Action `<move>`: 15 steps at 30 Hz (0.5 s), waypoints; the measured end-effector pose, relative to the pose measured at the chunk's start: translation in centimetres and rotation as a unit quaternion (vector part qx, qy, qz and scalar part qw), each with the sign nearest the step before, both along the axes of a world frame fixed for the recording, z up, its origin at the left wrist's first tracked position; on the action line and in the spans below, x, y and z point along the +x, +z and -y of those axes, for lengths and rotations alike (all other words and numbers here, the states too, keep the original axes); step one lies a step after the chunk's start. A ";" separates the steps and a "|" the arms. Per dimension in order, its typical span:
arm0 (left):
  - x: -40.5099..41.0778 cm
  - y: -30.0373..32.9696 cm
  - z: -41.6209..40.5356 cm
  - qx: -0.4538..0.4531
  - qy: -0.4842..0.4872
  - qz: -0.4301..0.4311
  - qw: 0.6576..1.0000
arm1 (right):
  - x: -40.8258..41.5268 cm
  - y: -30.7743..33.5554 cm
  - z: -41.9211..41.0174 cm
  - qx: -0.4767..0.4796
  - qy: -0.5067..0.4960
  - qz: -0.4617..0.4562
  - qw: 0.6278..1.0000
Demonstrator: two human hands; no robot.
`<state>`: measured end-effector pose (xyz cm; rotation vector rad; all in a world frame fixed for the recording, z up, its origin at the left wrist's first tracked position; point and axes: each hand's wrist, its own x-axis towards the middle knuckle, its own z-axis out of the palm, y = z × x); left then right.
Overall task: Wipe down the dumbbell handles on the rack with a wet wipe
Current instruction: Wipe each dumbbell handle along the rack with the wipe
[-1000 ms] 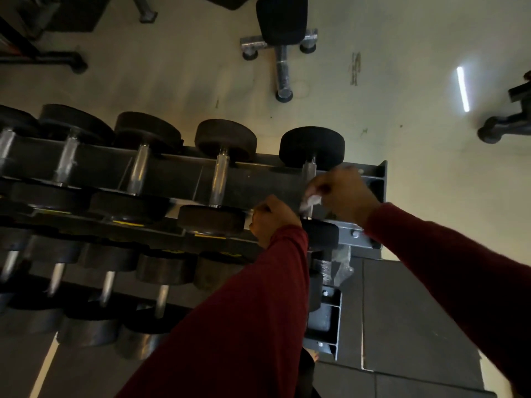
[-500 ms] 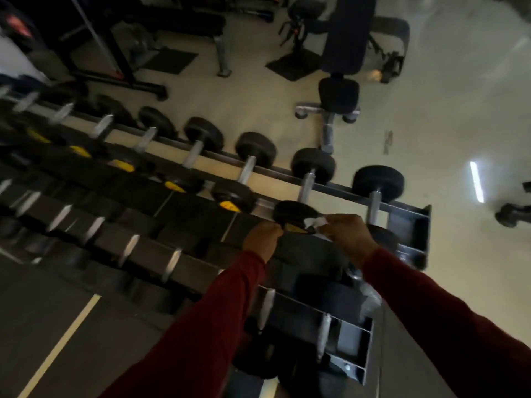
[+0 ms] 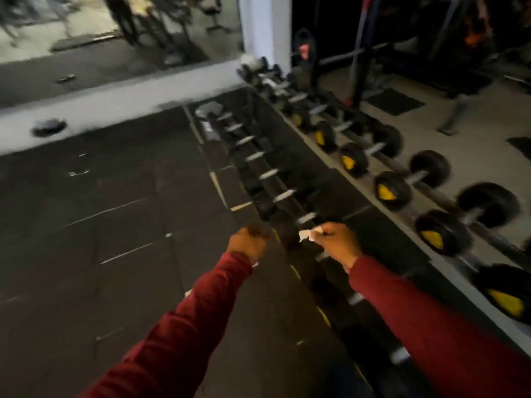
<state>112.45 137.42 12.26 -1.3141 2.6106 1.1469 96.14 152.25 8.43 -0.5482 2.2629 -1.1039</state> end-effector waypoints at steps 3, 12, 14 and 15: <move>3.6 1.0 7.4 -0.015 0.078 -0.024 0.997 | 2.3 1.4 9.9 -0.014 0.078 -0.024 0.997; 4.2 2.8 28.6 -0.068 0.148 -0.038 0.986 | 1.7 2.8 35.3 -0.048 0.197 -0.044 0.978; 2.7 3.2 33.7 -0.066 0.164 -0.030 0.984 | -0.1 3.2 40.8 -0.044 0.205 -0.050 0.976; 1.8 3.5 36.2 -0.065 0.169 -0.026 0.983 | -1.0 3.6 43.6 -0.040 0.207 -0.053 0.976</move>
